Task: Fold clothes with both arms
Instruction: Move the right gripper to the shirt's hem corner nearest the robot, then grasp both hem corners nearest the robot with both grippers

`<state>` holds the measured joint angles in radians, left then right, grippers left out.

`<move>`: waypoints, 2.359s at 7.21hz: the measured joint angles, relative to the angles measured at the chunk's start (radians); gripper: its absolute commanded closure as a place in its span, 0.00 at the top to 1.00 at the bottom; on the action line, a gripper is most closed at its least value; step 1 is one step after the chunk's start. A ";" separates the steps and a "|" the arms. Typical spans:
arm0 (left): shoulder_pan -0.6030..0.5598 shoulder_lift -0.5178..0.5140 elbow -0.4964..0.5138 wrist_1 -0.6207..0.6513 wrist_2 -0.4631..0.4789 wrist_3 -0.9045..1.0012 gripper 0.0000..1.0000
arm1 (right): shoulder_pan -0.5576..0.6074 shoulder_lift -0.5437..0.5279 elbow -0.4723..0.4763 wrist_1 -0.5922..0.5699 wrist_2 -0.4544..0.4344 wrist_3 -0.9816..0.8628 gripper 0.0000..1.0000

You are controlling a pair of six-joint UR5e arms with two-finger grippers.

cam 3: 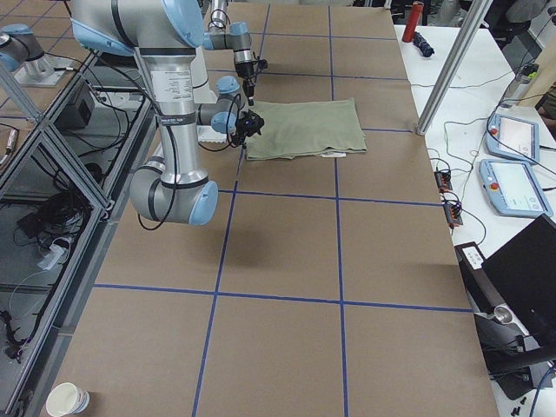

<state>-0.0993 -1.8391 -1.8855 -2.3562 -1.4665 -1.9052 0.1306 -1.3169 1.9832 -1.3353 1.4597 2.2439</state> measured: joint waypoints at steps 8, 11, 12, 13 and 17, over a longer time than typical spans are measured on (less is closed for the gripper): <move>0.000 0.000 -0.003 0.000 0.000 0.002 0.00 | 0.005 0.029 -0.039 0.000 -0.019 -0.002 0.00; -0.005 0.001 -0.019 0.002 -0.007 0.008 0.00 | 0.018 0.053 -0.024 -0.002 -0.014 0.002 0.00; -0.023 0.003 -0.057 0.029 -0.043 0.039 0.00 | 0.032 0.060 0.018 -0.030 -0.002 -0.002 0.00; -0.049 0.004 -0.136 0.101 -0.105 0.078 0.00 | 0.043 0.067 0.111 -0.119 0.025 -0.004 0.00; -0.162 -0.046 -0.541 0.581 -0.310 0.128 0.00 | 0.102 0.221 0.435 -0.602 0.170 -0.038 0.00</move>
<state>-0.2611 -1.8854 -2.4260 -1.7752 -1.7767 -1.7774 0.2327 -1.0959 2.4178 -1.9374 1.6299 2.2060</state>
